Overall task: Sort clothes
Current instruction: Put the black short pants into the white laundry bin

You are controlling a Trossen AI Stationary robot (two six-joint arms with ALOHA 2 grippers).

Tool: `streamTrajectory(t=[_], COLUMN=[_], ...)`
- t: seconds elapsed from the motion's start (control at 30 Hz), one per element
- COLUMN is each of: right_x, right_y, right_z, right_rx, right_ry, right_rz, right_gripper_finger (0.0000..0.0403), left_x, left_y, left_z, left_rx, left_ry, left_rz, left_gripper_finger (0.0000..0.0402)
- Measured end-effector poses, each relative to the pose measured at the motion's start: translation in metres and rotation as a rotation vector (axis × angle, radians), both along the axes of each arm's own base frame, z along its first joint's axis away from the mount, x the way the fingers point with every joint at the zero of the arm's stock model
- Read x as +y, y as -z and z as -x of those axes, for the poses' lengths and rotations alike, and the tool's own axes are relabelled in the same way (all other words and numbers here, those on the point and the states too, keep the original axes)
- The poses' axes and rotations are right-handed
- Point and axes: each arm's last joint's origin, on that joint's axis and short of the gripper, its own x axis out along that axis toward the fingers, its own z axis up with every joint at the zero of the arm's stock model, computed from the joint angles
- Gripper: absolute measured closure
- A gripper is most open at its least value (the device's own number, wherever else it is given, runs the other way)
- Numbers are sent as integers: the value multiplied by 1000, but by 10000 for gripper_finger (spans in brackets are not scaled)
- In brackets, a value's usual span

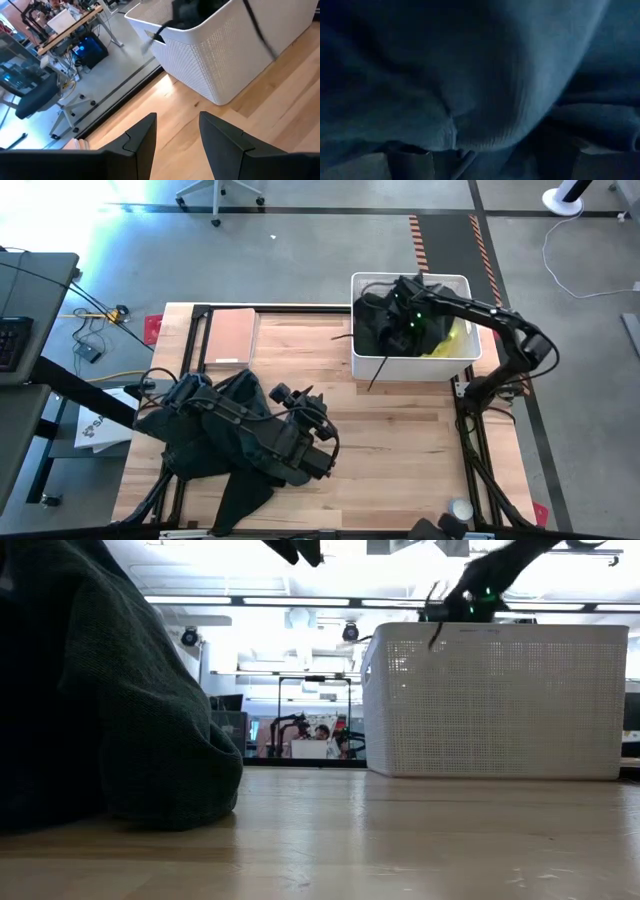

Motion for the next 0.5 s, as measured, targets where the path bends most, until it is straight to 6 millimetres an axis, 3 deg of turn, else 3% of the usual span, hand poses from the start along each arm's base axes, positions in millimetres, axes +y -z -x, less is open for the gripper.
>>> streamTrajectory(t=[0.13,0.23,0.33,0.5], right_x=[2,5,8,23], right_y=[21,16,-8,-66], right_z=[11,16,20,26], right_rx=[69,94,50,-163], right_ry=[-23,-9,22,65], right_rz=[-23,-15,39,244], right_gripper_finger=[183,183,183,183], left_x=[2,5,6,8], left_y=[0,0,-1,-1], left_z=[-1,-2,-3,-3], left_rx=[7,4,-1,-4], left_ry=[-3,-9,-10,-14], left_rz=[-3,-11,-23,-31], left_gripper_finger=[257,257,257,257])
